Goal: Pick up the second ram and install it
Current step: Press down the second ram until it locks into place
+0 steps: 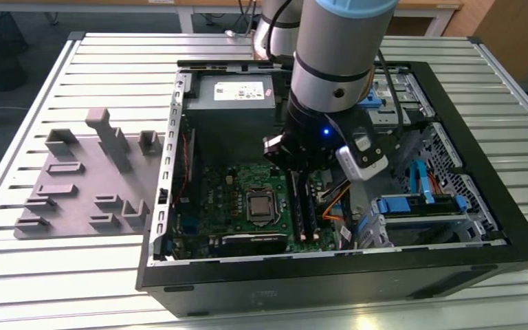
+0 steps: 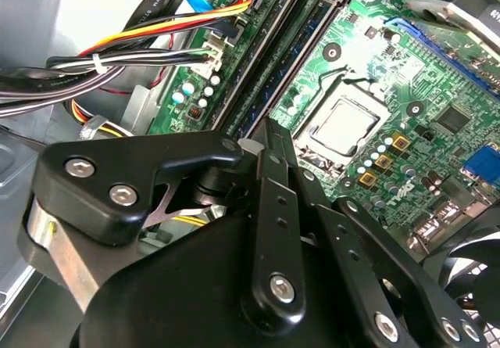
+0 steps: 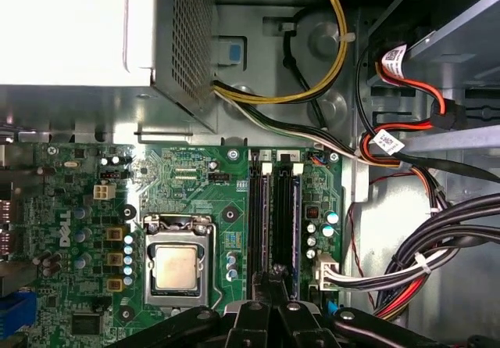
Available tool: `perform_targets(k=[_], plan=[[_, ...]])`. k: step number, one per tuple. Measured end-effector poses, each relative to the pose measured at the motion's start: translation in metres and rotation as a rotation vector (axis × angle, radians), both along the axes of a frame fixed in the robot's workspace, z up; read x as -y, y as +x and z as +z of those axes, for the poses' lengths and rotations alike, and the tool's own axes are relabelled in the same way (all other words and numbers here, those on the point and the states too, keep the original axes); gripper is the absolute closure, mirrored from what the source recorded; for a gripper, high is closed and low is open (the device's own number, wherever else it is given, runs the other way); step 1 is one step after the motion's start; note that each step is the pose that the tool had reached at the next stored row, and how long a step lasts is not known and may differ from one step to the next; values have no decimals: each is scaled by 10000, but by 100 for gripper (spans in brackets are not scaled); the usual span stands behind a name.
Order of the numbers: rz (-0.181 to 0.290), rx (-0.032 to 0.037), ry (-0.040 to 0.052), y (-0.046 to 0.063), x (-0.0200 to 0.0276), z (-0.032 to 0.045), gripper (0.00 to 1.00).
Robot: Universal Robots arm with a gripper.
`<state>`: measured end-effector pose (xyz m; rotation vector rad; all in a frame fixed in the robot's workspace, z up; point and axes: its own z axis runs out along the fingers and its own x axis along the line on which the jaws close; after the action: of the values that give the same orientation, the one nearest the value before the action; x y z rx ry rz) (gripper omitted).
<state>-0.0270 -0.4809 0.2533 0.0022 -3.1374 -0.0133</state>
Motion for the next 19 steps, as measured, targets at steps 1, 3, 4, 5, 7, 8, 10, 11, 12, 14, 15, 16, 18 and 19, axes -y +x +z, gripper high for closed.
perform_targets(k=[1, 3, 4, 5, 7, 8, 10, 11, 12, 14, 15, 16, 18, 19], plan=[[1, 0, 0, 0, 0, 3, 89], [0, 0, 0, 0, 0, 10, 89], [0, 0, 0, 0, 0, 13, 89], [0, 0, 0, 0, 0, 15, 89], [0, 0, 0, 0, 0, 22, 89], [0, 0, 0, 0, 0, 25, 89], [0, 0, 0, 0, 0, 31, 89], [1, 0, 0, 0, 0, 34, 89], [1, 0, -1, 0, 0, 38, 89], [0, 0, 0, 0, 0, 44, 89], [0, 0, 0, 0, 0, 47, 89], [0, 0, 0, 0, 0, 50, 89], [0, 0, 0, 0, 0, 56, 89], [0, 0, 1, 0, 0, 59, 89]])
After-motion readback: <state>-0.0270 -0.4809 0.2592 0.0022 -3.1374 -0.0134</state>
